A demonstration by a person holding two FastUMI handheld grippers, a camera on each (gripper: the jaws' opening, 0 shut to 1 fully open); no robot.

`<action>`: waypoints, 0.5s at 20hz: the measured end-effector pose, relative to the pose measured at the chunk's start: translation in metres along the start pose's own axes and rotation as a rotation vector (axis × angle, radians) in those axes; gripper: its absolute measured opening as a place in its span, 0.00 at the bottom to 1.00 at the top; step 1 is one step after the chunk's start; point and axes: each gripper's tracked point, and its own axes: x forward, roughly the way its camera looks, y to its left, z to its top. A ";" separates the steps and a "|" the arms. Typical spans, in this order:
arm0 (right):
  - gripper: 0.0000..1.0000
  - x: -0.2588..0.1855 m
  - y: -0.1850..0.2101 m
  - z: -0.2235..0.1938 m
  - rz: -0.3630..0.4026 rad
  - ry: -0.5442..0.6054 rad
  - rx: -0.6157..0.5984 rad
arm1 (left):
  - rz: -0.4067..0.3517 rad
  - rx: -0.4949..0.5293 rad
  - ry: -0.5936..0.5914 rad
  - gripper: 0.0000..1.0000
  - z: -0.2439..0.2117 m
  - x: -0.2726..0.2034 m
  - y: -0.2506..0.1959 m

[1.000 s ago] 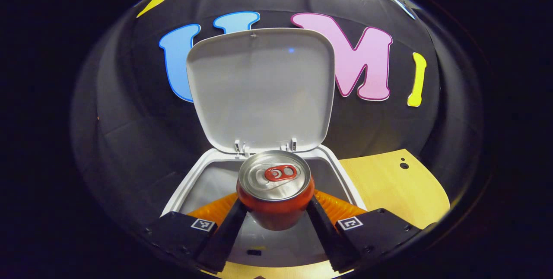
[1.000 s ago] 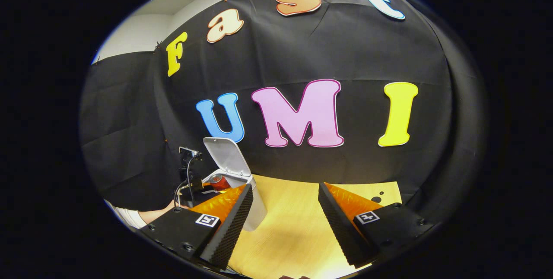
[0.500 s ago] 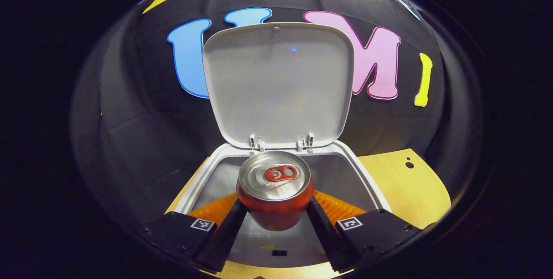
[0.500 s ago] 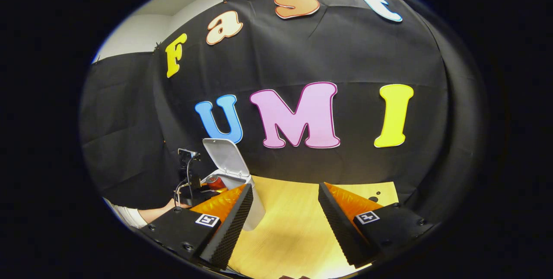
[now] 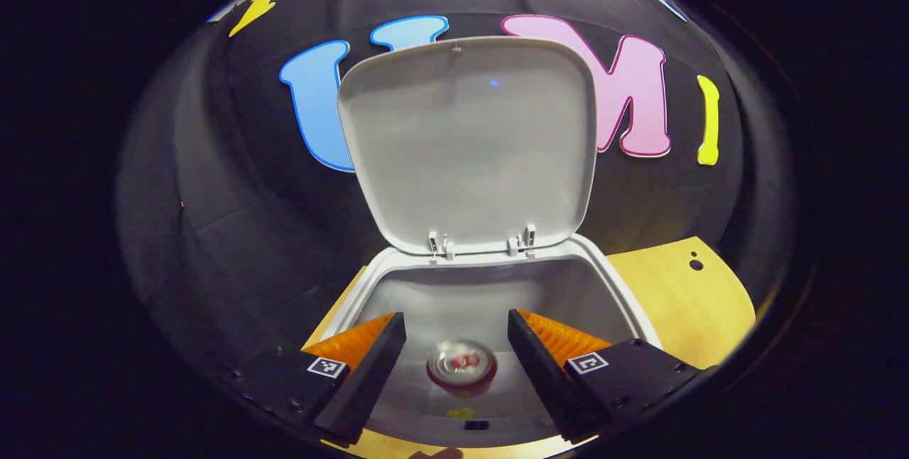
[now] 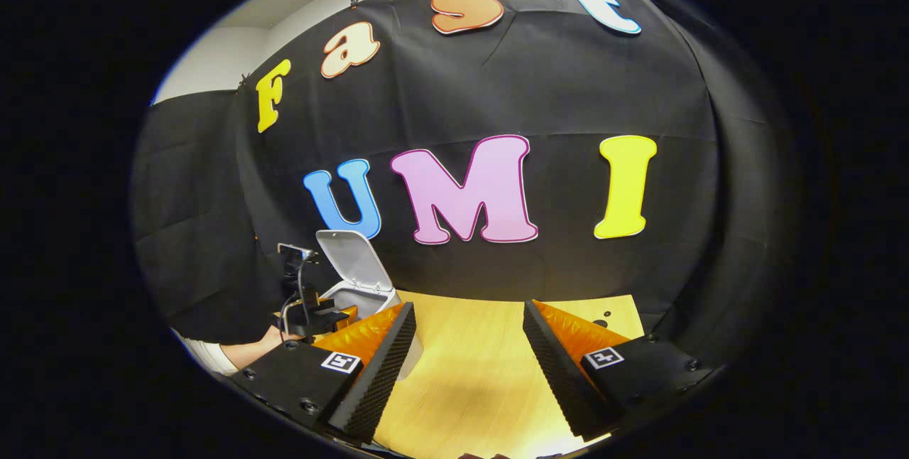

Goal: Press the lid of the desktop garbage bin to open it, pick up the crumpled paper on the desktop and throw it into the bin, then pick up the pop can on the desktop and drop it into the bin, and finally close the garbage bin lid.

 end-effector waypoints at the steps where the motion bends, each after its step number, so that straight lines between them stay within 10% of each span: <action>1: 0.98 0.001 -0.002 0.000 -0.005 -0.002 0.000 | -0.016 0.007 -0.030 0.96 0.011 -0.010 -0.006; 10: 0.98 0.014 -0.003 -0.001 0.003 -0.011 -0.008 | -0.124 -0.089 -0.400 0.95 0.212 -0.063 -0.006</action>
